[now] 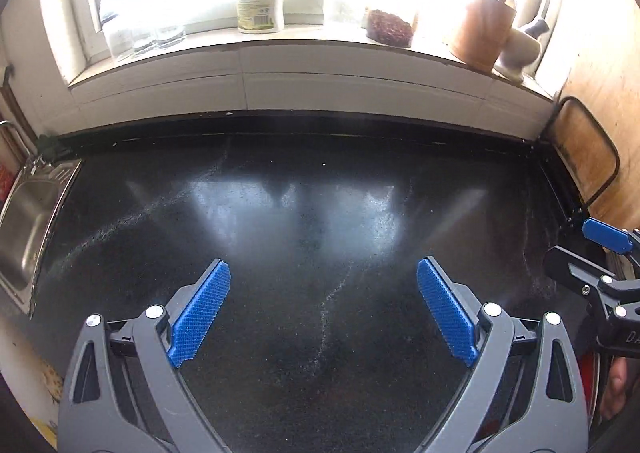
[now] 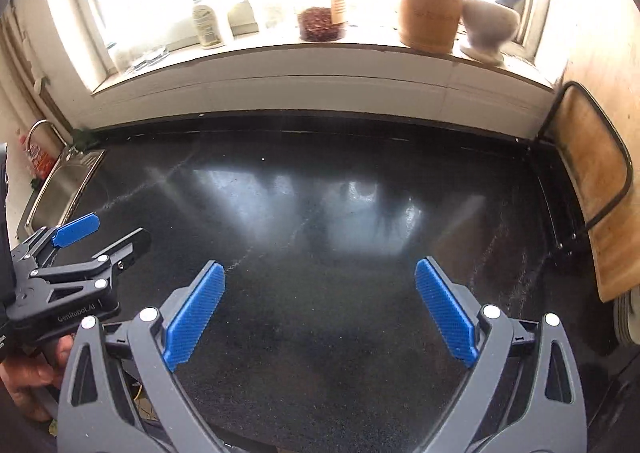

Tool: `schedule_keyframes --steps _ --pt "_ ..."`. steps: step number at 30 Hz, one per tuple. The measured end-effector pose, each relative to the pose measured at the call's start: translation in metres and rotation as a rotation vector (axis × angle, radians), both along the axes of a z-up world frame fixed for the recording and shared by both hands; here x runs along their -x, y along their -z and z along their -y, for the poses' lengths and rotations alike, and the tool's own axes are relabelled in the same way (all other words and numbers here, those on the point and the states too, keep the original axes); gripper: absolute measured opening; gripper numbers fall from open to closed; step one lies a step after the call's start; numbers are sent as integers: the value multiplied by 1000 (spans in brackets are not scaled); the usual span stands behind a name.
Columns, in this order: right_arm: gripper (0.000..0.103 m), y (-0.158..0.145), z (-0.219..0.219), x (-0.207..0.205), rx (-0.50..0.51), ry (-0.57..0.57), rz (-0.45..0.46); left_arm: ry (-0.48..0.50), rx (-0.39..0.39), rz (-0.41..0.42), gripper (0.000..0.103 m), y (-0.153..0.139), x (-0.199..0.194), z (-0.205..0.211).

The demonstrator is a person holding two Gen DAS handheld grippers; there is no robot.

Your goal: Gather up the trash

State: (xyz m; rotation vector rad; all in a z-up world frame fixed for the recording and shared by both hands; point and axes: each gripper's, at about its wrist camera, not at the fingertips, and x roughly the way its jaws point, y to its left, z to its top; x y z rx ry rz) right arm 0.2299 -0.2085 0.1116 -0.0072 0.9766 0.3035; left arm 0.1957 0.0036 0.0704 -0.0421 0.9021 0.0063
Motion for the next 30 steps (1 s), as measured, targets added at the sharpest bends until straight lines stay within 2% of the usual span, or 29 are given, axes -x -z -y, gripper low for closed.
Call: schedule_keyframes --steps 8,30 --pt "93 8 8 6 -21 49 -39 -5 -33 -38 92 5 -14 -3" --pt "93 10 0 0 -26 33 -68 -28 -30 -62 92 10 -19 -6"
